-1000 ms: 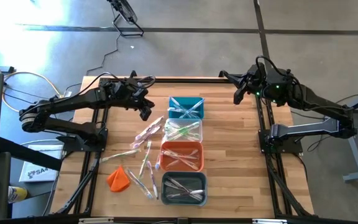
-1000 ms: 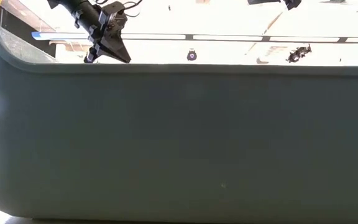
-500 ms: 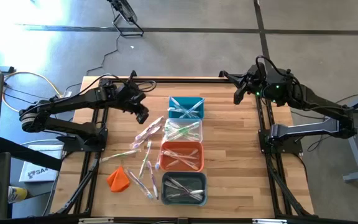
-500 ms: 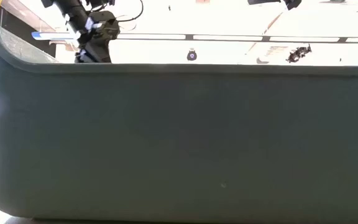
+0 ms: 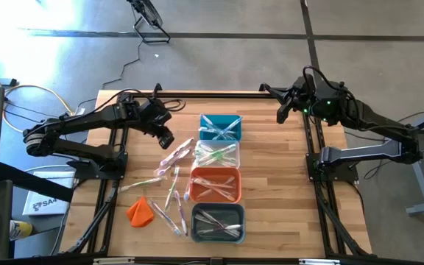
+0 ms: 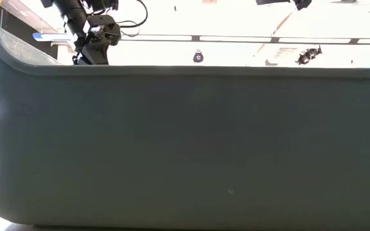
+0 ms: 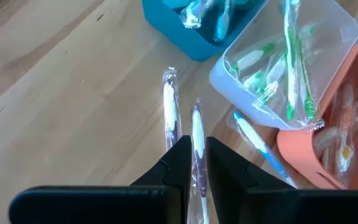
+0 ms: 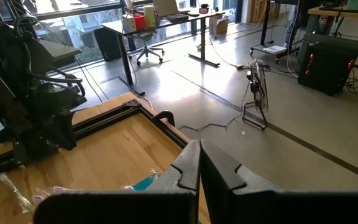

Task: Pick & Place Toothbrushes
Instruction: Put the violet toothbrush into the green bin

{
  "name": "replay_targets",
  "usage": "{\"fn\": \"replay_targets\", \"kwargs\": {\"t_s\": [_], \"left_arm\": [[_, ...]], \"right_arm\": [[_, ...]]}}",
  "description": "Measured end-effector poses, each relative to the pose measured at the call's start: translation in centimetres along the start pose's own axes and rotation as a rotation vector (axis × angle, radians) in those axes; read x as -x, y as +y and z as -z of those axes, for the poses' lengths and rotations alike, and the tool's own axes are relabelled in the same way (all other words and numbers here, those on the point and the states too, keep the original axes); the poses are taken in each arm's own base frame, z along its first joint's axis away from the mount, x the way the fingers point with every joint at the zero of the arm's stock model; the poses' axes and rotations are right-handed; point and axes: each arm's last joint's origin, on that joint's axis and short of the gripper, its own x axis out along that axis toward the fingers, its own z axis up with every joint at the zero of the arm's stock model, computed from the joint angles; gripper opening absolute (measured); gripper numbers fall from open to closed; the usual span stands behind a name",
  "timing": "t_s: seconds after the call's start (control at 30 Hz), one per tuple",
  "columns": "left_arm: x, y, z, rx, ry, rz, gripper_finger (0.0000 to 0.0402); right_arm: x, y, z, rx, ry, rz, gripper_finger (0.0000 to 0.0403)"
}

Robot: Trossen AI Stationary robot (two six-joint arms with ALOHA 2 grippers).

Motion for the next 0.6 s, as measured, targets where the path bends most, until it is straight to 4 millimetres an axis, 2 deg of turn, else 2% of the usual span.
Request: {"fn": "replay_targets", "kwargs": {"t_s": [0.2, 0.6], "left_arm": [[0.0, 0.1, 0.4, 0.059, 0.049, 0.011, 0.0066], [0.1, 0.3, 1.1, 0.114, 0.12, -0.005, 0.0165]], "right_arm": [[0.0, 0.0, 0.0, 0.0, 0.0, 0.0, 0.0004], [0.0, 0.0, 0.0, 0.001, 0.001, -0.003, 0.0004]]}}
